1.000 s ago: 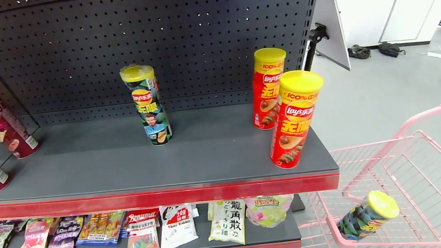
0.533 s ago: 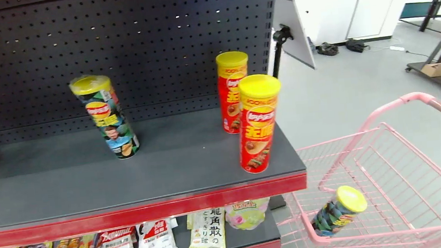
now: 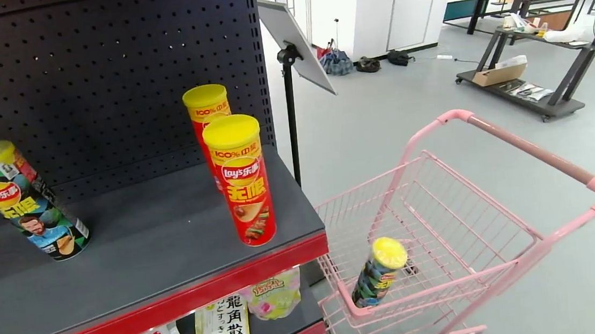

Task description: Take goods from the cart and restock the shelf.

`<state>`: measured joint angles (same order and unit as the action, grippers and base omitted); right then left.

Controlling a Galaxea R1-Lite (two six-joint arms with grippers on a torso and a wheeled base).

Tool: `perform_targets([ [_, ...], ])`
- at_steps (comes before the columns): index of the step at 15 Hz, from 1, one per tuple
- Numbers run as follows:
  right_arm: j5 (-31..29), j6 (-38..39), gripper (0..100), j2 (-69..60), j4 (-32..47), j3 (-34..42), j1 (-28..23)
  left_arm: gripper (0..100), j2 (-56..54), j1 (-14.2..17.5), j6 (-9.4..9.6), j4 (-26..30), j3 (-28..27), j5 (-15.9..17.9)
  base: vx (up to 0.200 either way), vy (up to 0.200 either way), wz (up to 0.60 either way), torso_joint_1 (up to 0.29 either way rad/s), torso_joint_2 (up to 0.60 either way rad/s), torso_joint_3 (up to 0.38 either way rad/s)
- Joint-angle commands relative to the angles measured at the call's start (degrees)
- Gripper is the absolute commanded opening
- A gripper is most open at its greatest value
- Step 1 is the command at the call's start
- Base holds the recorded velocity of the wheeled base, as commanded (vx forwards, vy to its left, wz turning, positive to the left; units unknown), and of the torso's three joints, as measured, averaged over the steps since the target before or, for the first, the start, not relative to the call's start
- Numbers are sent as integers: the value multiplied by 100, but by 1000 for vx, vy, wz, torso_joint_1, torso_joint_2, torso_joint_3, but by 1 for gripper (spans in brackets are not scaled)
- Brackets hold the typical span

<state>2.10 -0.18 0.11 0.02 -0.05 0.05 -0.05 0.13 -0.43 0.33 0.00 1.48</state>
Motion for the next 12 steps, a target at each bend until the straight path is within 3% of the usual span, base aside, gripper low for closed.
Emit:
perform_targets([
  [1,1,1,100,-2,-2,-4,4,100,5,4,-1,2,0,2,0,0,0,0,0,0],
  [4,1,18,100,-2,-2,-4,4,100,5,4,-1,2,0,2,0,0,0,-28,56,33],
  [12,-8,18,100,-2,-2,-4,4,100,5,4,-1,2,0,-7,0,0,0,-138,353,212],
])
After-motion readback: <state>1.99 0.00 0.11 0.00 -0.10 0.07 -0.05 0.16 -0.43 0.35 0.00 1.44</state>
